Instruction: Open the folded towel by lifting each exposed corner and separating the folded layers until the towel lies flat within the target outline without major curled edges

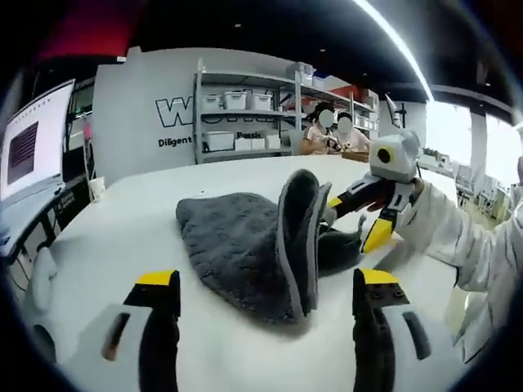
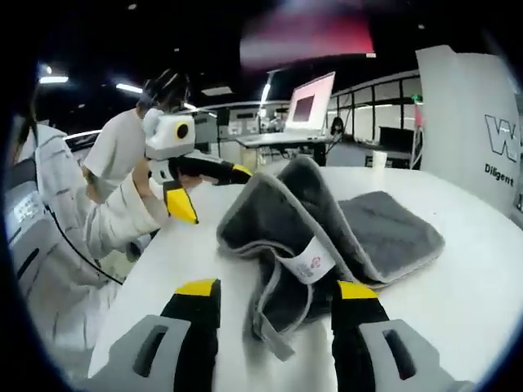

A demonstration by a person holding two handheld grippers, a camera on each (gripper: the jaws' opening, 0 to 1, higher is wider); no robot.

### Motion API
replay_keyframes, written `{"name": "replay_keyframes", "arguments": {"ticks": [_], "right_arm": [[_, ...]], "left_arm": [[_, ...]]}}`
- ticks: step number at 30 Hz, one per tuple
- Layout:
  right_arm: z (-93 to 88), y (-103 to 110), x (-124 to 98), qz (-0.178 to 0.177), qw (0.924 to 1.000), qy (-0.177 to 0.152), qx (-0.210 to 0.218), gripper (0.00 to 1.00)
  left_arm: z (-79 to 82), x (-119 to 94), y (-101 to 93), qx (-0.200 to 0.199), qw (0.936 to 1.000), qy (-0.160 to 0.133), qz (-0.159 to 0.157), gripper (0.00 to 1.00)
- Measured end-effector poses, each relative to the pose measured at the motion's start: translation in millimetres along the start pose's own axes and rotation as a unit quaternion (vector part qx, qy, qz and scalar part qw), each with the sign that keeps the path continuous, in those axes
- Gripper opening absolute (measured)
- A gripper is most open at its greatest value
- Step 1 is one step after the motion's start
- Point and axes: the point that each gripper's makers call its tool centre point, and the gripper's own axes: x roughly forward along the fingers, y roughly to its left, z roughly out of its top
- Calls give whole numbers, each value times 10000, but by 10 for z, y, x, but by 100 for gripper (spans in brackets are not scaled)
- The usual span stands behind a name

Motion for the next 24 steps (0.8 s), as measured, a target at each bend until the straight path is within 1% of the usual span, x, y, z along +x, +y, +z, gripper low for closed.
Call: {"name": "replay_keyframes", "arguments": {"ticks": [2,3,5,6,7,9,12,14,16,19,21,24], "right_arm": [[-49,3,40,-33,9999,134,-42,46],[-61,2,55,-43,9998,161,-62,46],[-84,8,82,-28,9997,212,-111,41],[-77,-19,89,-111,9995,196,-227,38],[-69,-36,89,-163,9991,191,-330,33],[-55,-42,82,-197,9983,173,-514,25],[-41,-68,67,-284,9969,158,-720,17],[-39,-71,67,-292,9961,159,-820,10],[-27,-54,72,-256,9942,128,-1040,1],[-12,-8,77,-172,9938,106,-1091,0],[-3,68,86,-35,9923,102,-1237,0],[-41,139,110,85,9899,241,-1393,0]], "left_arm": [[10,2,0,-1,10000,-66,72,83],[10,5,-9,11,9999,-78,71,81],[-8,19,-26,28,10000,-37,28,80],[-24,27,-34,11,10000,-1,19,81],[-30,29,-37,6,10000,5,18,82],[-35,28,-32,-1,10000,7,29,81],[-32,16,-23,-50,10000,-31,40,80],[-33,11,-9,-74,10000,-34,56,80],[-37,5,6,-52,10000,-18,76,80],[-26,-13,21,-43,9999,-22,90,80],[-1,-36,42,-44,9999,-54,116,80],[34,-70,76,-25,9998,-87,185,79]]}}
